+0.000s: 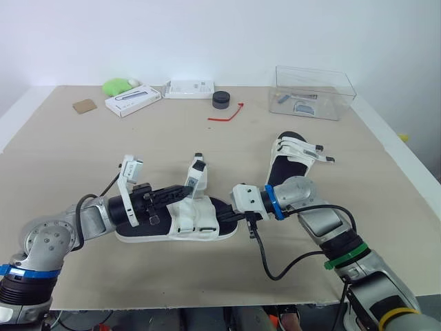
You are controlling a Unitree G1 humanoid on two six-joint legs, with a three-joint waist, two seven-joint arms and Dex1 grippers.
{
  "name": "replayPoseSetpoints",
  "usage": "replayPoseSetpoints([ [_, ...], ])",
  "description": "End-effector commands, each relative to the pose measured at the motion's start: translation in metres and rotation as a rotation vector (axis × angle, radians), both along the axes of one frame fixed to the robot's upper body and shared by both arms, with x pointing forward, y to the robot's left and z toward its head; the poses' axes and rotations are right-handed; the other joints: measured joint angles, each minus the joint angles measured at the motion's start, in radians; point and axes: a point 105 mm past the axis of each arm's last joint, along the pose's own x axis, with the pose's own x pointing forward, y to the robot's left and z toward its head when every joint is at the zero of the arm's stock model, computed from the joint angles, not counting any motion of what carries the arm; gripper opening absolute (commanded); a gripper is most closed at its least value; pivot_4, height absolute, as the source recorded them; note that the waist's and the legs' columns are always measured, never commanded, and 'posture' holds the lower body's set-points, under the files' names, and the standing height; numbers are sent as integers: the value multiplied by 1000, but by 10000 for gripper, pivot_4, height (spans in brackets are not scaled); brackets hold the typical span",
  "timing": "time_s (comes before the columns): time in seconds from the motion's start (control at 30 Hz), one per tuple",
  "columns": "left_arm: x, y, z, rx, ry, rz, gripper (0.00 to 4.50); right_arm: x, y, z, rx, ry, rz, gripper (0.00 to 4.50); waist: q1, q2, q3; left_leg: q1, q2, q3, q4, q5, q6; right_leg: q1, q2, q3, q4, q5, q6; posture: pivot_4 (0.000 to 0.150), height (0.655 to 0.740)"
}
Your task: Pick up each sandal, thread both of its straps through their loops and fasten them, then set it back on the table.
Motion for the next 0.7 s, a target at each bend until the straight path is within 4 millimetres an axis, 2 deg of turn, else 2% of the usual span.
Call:
replayPoseSetpoints([
  [0.03, 9, 16, 0, -12, -3, 100, 305, -1, -10, -16, -70, 35, -26, 0, 0, 0, 0, 0, 0, 0, 0, 0, 0, 0, 0, 0, 0, 0, 0, 1500, 7400],
  [0.13, 11, 19, -9, 8, 9, 124, 305, -1, -10, -15, -70, 34, -24, 0, 0, 0, 0, 0, 0, 0, 0, 0, 0, 0, 0, 0, 0, 0, 0, 1500, 7400],
  [0.5, 17, 12, -21, 48, -3, 127, 305, -1, -8, -14, -66, 33, -20, 0, 0, 0, 0, 0, -1, 0, 0, 0, 0, 0, -1, 0, 0, 0, 0, 1500, 7400],
  [0.53, 17, 12, -22, 46, 3, 130, 4574, -1, -8, -14, -65, 33, -20, 0, 0, 0, 0, 0, -1, 0, 0, 0, 0, 0, -1, 0, 0, 0, 0, 1500, 7400],
  [0.6, 19, 16, -24, 50, 1, 145, 8796, 0, -8, -14, -63, 33, -24, 0, 0, 0, 0, 0, -1, 0, 0, 0, 0, 0, -1, 0, 0, 0, 0, 1500, 7400],
  [0.63, 20, 18, -25, 61, -4, 151, 14725, 0, -8, -14, -63, 33, -25, 0, 0, 0, 0, 0, -1, 0, 0, 0, 0, 0, -1, 0, 0, 0, 0, 1500, 7400],
  [0.7, 21, 24, -24, 84, -23, 160, 21485, 0, -8, -14, -63, 32, -28, 0, 0, 0, 0, 0, -1, 0, 0, 0, 0, 0, -1, 0, 0, 0, 0, 1500, 7400],
])
